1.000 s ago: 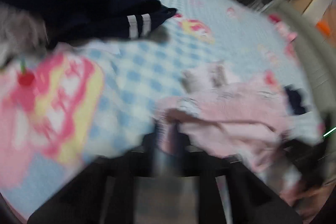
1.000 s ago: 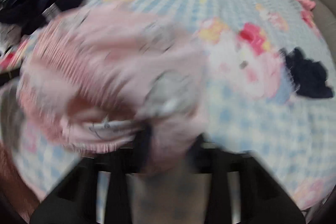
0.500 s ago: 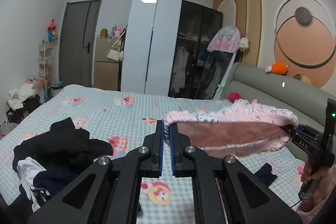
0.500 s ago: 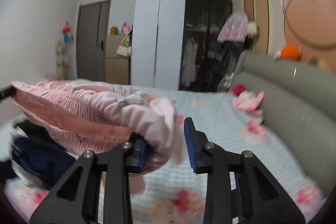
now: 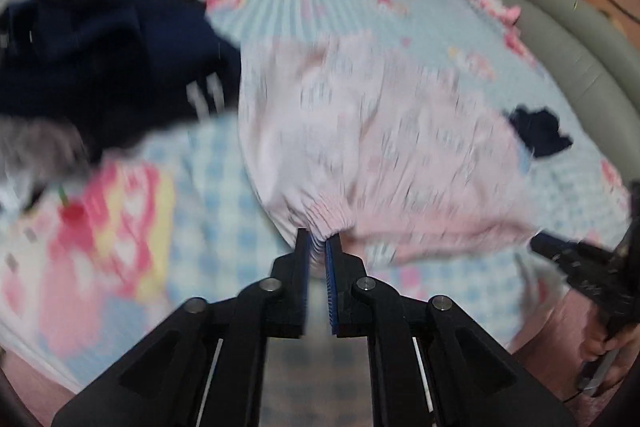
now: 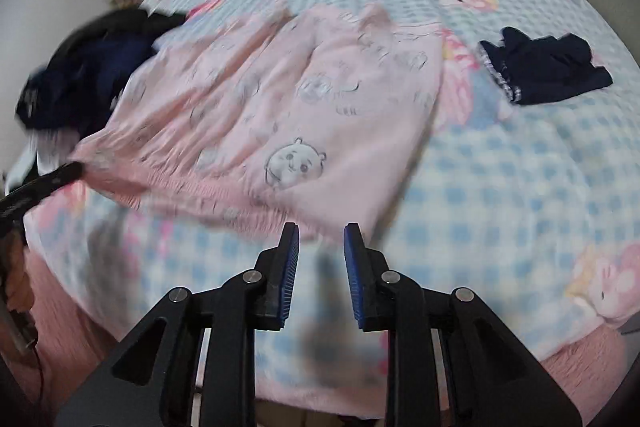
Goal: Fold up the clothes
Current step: 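Lay the pink pants flat on the blanket and open both grippers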
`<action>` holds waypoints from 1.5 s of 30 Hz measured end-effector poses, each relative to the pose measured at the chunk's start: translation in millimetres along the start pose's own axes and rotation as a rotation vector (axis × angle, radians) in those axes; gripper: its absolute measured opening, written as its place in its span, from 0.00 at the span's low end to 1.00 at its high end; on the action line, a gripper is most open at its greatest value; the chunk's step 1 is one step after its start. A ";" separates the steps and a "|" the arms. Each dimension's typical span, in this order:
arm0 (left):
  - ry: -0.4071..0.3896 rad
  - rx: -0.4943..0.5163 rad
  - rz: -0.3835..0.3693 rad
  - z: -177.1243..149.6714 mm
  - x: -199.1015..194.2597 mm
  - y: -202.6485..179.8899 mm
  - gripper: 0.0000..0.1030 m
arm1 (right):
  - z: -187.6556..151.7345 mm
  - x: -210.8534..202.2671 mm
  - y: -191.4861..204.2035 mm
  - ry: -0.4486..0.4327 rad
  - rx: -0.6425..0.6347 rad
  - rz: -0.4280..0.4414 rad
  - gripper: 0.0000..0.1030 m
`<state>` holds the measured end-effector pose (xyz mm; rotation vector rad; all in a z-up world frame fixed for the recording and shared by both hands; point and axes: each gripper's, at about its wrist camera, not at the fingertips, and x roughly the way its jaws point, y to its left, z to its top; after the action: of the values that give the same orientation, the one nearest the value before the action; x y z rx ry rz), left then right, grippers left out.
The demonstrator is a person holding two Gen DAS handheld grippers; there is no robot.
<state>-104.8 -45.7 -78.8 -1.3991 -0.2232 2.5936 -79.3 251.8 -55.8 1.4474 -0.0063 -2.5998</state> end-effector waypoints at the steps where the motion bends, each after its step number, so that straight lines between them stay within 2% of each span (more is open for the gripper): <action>1: -0.008 -0.024 -0.006 -7.7 6.6 4.2 0.13 | -4.6 -2.1 5.4 -0.016 -0.032 -0.024 0.27; 3: -0.038 -0.077 -0.017 -18.4 9.1 13.5 0.30 | -0.4 -8.2 17.1 -0.077 -0.095 -0.121 0.33; 4: -0.054 -0.104 -0.023 -23.3 9.5 18.3 0.34 | 3.3 -10.1 23.6 -0.108 -0.127 -0.159 0.36; 6: -0.075 -0.118 -0.012 -29.0 8.4 24.0 0.36 | 7.5 -11.6 39.4 -0.143 -0.216 -0.161 0.47; 10: -0.110 -0.150 0.010 -28.2 8.7 38.3 0.36 | 9.7 13.5 73.1 -0.102 -0.385 -0.125 0.47; 11: -0.104 -0.158 0.000 -27.9 12.9 40.4 0.40 | 10.2 26.8 80.6 -0.075 -0.395 -0.115 0.47; 13: -0.079 -0.166 -0.005 -29.4 19.3 40.8 0.42 | 12.9 54.8 87.6 -0.003 -0.388 -0.092 0.47; 15: -0.061 -0.169 -0.005 -32.9 22.8 40.8 0.42 | 13.8 74.9 85.5 0.052 -0.354 -0.106 0.47; 21: -0.094 -0.168 0.023 -31.4 18.8 38.7 0.42 | 19.8 73.1 53.7 0.019 -0.208 -0.159 0.46; 24: -0.106 -0.192 0.022 -29.4 18.4 40.7 0.42 | 24.7 59.3 29.9 -0.026 -0.139 -0.237 0.46; 26: -0.115 -0.208 0.021 -28.0 18.2 42.1 0.42 | 26.8 52.4 16.2 -0.024 -0.115 -0.293 0.46; 29: -0.112 -0.218 -0.014 -28.3 17.3 43.1 0.42 | 28.7 44.1 3.0 -0.010 -0.076 -0.249 0.46; 30: -0.110 -0.215 -0.024 -28.5 17.3 42.3 0.42 | 28.6 40.4 2.2 -0.009 -0.064 -0.210 0.47; 33: -0.095 -0.199 -0.043 -29.3 19.4 38.0 0.42 | 25.9 42.3 25.5 0.012 -0.102 -0.071 0.48; 35: -0.075 -0.184 -0.039 -30.5 23.8 34.2 0.42 | 23.7 53.1 45.7 0.031 -0.149 -0.035 0.48; 37: -0.076 -0.164 -0.006 -32.0 24.3 31.3 0.42 | 23.0 63.9 56.5 0.044 -0.177 -0.044 0.48; 39: -0.089 -0.152 0.038 -32.6 21.6 30.7 0.42 | 18.8 63.6 45.9 0.056 -0.159 -0.080 0.48; 45: -0.127 -0.118 0.006 -32.7 2.1 19.2 0.44 | 6.4 62.7 14.2 0.091 -0.105 -0.186 0.45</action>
<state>-80.4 -62.4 -102.5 -1.2733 -0.3968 2.7163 -115.0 228.2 -104.1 1.5965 0.2858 -2.6273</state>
